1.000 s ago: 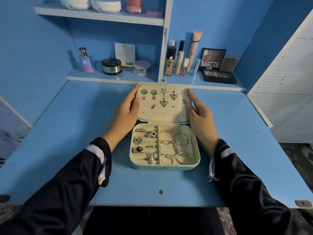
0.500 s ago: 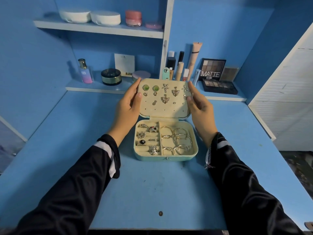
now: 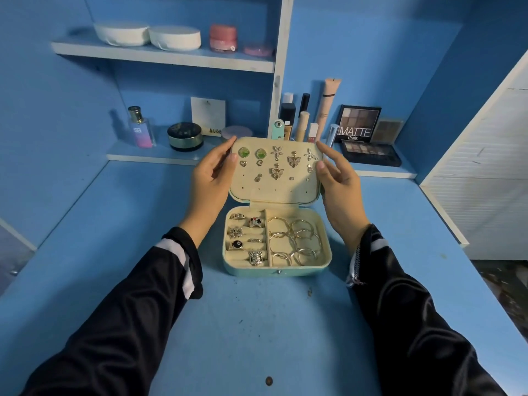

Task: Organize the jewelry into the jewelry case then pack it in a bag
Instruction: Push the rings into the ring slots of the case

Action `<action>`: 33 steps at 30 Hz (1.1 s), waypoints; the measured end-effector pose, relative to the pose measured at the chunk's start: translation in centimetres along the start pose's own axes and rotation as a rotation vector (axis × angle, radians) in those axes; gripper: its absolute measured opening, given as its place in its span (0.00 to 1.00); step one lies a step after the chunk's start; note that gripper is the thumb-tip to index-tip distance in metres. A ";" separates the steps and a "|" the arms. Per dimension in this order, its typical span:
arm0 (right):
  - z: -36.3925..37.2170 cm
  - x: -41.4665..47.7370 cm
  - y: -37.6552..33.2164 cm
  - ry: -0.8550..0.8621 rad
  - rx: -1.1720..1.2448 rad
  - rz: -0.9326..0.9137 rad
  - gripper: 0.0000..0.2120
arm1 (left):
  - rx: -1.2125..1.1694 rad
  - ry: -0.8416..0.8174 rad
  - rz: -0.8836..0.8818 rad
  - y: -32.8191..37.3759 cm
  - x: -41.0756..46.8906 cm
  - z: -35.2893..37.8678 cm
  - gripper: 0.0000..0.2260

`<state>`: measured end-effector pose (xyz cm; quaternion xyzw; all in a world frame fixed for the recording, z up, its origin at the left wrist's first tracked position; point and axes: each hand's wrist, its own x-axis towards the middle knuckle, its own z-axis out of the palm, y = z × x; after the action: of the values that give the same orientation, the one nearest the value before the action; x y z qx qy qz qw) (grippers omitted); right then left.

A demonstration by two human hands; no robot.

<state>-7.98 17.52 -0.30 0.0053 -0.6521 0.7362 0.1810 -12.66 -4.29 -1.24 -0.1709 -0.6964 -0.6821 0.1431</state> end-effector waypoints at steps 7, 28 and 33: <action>0.6 0.0 -1.1 0.045 0.030 -0.024 0.15 | -0.097 0.087 0.002 1.1 -0.1 -0.1 0.11; -1.5 -8.6 -3.0 -0.118 -0.092 -0.086 0.21 | -0.151 -0.098 -0.051 3.4 -8.0 -2.2 0.15; -2.1 -10.7 -2.3 -0.146 -0.169 -0.072 0.21 | -0.224 -0.161 -0.155 2.8 -10.1 -2.7 0.13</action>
<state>3.14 16.99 -1.02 0.0671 -0.7225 0.6695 0.1589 -2.41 -7.40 -3.05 -0.1858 -0.6364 -0.7485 0.0139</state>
